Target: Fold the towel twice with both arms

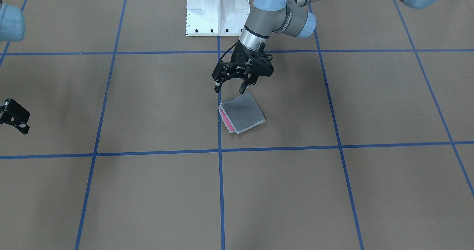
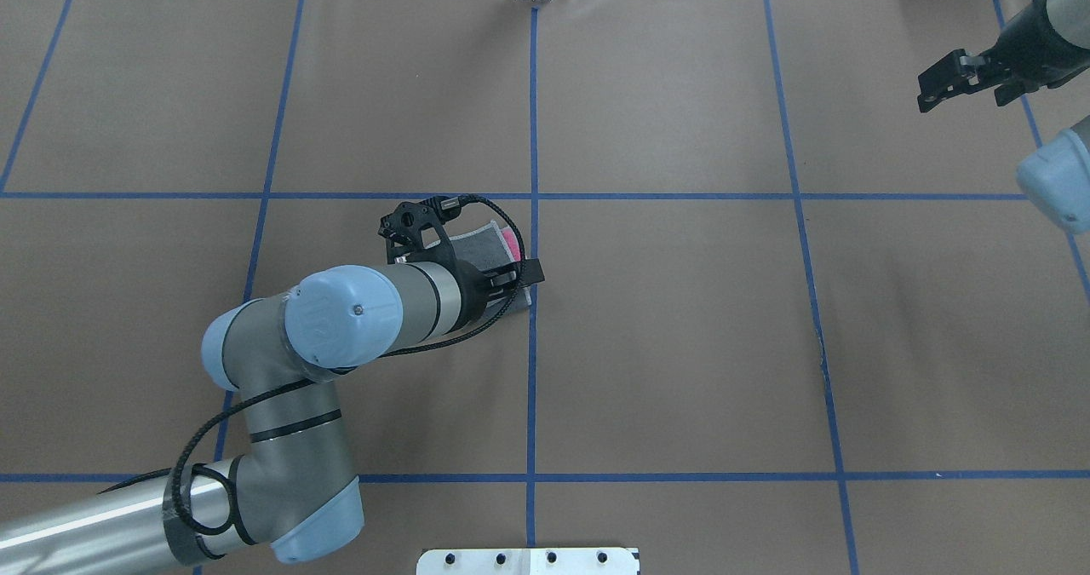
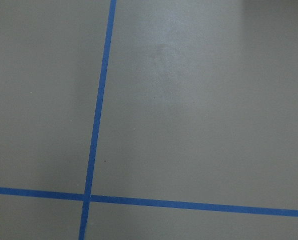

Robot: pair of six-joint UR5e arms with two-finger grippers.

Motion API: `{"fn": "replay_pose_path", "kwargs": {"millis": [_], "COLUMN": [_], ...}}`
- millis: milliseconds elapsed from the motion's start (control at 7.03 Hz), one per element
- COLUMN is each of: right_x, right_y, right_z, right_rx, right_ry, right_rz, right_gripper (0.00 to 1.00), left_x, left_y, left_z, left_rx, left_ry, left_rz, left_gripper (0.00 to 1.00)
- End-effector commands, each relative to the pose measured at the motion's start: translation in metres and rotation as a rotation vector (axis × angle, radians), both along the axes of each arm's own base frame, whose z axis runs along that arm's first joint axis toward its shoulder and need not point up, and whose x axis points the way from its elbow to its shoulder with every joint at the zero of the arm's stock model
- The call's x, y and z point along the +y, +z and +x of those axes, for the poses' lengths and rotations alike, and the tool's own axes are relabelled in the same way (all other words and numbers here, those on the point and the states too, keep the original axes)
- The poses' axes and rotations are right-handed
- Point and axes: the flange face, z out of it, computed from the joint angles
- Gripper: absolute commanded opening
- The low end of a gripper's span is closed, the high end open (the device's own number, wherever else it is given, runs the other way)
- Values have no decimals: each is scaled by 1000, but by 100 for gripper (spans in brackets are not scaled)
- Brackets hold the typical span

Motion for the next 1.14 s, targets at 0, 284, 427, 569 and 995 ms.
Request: {"fn": "replay_pose_path", "kwargs": {"millis": [0, 284, 427, 569, 995], "right_x": [12, 48, 73, 97, 161], "right_y": [49, 122, 155, 182, 238], "right_z": [50, 119, 144, 162, 215], "right_rx": [52, 102, 116, 119, 92], "right_ry": [-36, -94, -99, -86, -111], "right_rz": [11, 0, -34, -80, -122], "right_gripper": [100, 100, 100, 100, 100], "left_x": [-17, -50, -76, -99, -122], "left_y": [21, 68, 97, 130, 226], "left_z": [-76, -166, -217, -277, -433], "left_rx": [-209, -384, -426, -473, -527], "left_ry": [156, 278, 345, 414, 439], "left_rz": [95, 208, 231, 291, 282], "left_gripper": [100, 100, 100, 100, 100]}}
